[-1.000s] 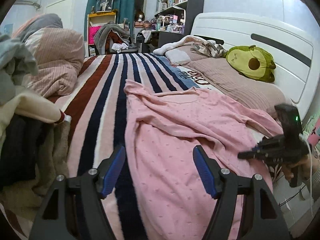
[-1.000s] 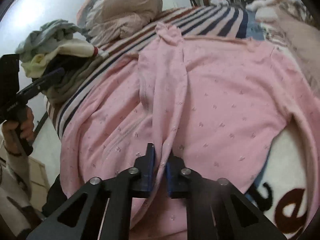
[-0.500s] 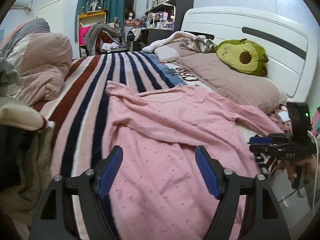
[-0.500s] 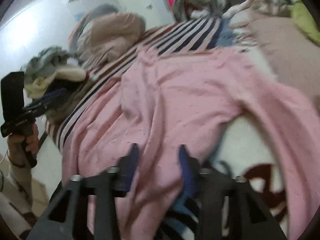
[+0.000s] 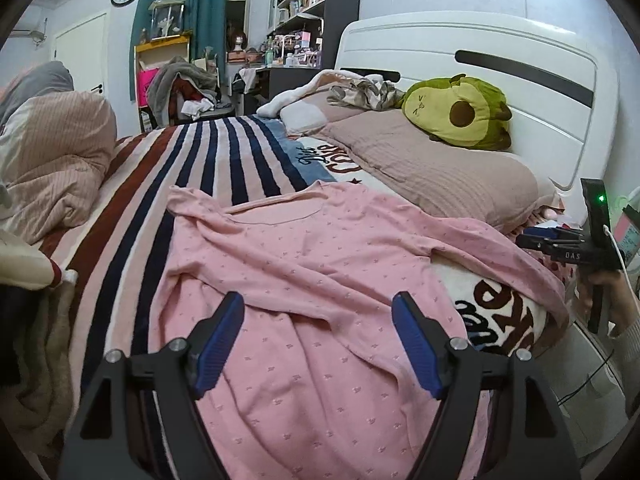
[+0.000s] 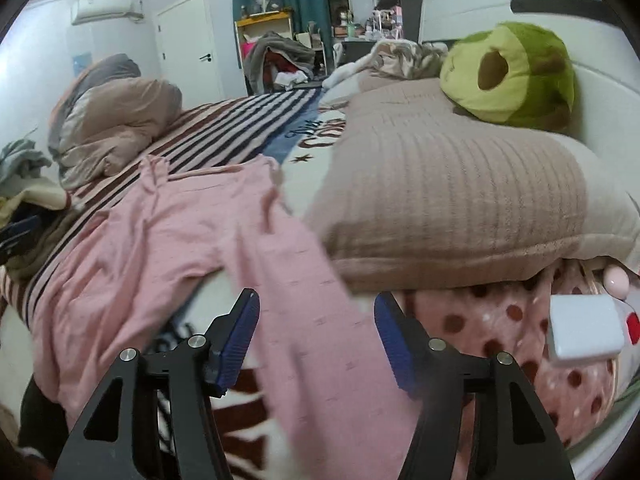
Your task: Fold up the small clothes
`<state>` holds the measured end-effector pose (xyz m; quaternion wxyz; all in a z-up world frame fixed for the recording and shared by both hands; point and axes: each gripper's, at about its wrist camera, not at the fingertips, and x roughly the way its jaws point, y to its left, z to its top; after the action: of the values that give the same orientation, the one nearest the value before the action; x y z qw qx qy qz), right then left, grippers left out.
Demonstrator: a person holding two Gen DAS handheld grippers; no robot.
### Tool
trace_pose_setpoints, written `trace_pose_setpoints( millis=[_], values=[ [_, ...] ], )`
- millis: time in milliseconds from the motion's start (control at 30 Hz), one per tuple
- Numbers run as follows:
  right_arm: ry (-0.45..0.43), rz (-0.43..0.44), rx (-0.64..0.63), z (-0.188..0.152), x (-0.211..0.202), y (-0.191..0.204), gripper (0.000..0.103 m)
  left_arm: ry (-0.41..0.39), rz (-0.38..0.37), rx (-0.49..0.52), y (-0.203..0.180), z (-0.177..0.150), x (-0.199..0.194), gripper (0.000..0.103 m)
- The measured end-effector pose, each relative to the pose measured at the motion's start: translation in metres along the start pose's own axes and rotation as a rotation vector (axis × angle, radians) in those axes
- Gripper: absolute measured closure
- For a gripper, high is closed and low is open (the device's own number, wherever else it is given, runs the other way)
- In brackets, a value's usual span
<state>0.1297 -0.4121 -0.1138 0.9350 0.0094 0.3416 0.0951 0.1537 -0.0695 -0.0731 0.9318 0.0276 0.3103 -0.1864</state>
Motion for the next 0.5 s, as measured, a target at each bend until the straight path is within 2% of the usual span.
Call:
trace_pose_setpoints(
  millis=[100,233,267,300,400,500],
  values=[
    [0.032,0.038,0.014,0.002,0.016,-0.013,0.047,0.011,0.017,-0.024,0.0,-0.001,0.008,0.025],
    [0.101,0.151,0.054,-0.004,0.037,-0.02,0.049,0.024,0.029,-0.043,0.003,-0.004,0.014,0.024],
    [0.117,0.168,0.056,-0.007,0.04,-0.018,0.054,0.024,0.034,-0.042,0.003,-0.004,0.014,0.023],
    [0.123,0.174,0.054,-0.009,0.042,-0.017,0.071,0.024,0.041,-0.041,0.004,-0.005,0.014,0.022],
    [0.14,0.214,0.064,-0.014,0.043,-0.011,0.095,0.023,0.05,-0.042,0.006,-0.006,0.014,0.02],
    [0.128,0.248,0.075,-0.016,0.037,-0.005,0.099,0.013,0.057,-0.046,0.009,-0.007,0.009,0.019]
  ],
)
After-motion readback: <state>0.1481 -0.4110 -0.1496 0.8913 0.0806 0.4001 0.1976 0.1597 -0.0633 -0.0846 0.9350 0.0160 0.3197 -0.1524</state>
